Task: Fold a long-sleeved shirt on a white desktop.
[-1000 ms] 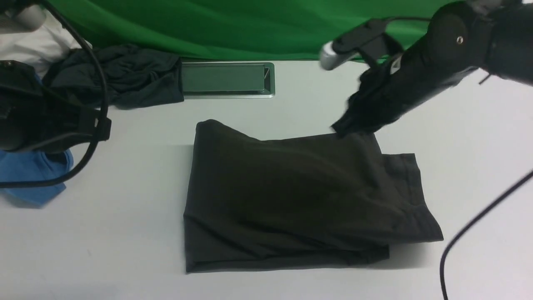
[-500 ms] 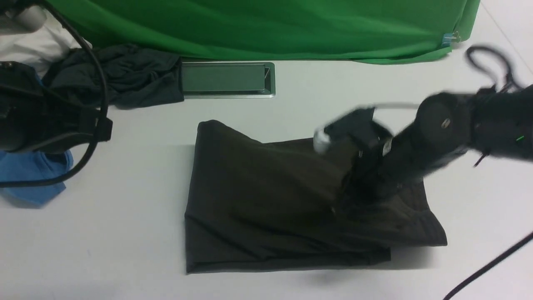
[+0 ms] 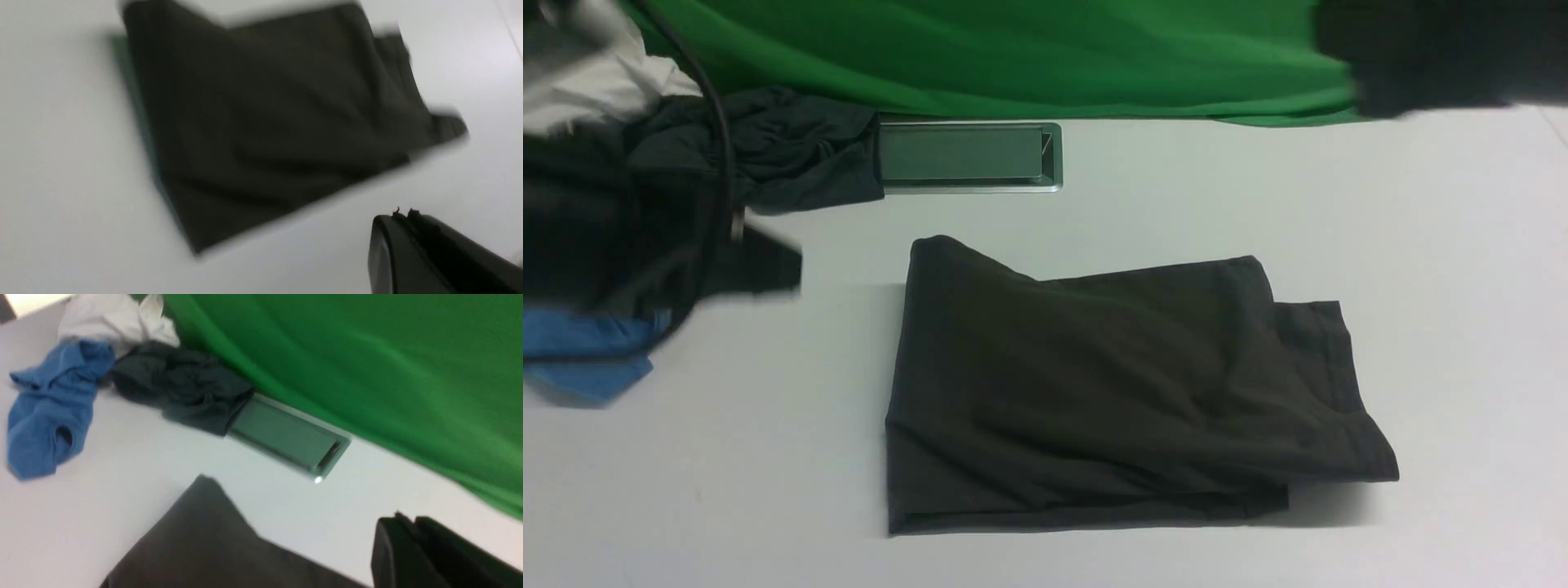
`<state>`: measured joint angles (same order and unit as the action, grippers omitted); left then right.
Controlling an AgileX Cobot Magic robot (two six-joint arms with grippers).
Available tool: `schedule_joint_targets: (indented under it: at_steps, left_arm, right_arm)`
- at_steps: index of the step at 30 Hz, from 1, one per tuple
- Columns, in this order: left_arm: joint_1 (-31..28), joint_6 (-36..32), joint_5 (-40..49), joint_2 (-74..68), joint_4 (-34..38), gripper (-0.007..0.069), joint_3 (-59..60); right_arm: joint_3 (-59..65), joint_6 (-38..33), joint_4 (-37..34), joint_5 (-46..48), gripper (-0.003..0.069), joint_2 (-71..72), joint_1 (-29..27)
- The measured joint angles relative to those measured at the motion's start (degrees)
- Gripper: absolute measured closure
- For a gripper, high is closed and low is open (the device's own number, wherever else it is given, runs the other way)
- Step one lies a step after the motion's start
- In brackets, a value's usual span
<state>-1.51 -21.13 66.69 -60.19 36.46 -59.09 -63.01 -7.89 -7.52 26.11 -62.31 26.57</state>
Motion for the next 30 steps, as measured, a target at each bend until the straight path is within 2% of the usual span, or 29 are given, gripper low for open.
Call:
schedule_joint_targets:
  at_steps: [6,12,15,21,30]
  left_arm:
    - [0.0,1.0,2.8,5.6,0.0,0.0604,1.8]
    - [0.0,0.6,2.9,14.6,-2.1,0.0604,6.4]
    - [0.0,-3.1,3.0,23.1,-4.9,0.0604,10.7]
    - [0.0,-5.8,1.5,37.8,-10.7,0.0604,20.1]
    - [0.0,-6.0,-0.2,48.9,-11.3,0.0604,22.9]
  right_arm:
    - [15.8,3.0,0.7,-16.0,0.0575,17.7,0.0]
    - [26.7,4.6,0.9,-14.8,0.0575,28.3,0.0]
    - [30.2,5.4,0.9,-14.6,0.0575,33.3,0.0]
    - [30.9,5.6,1.3,-15.1,0.0565,39.9,0.0]
    - [31.0,5.6,1.3,-15.7,0.0550,41.3,0.0]
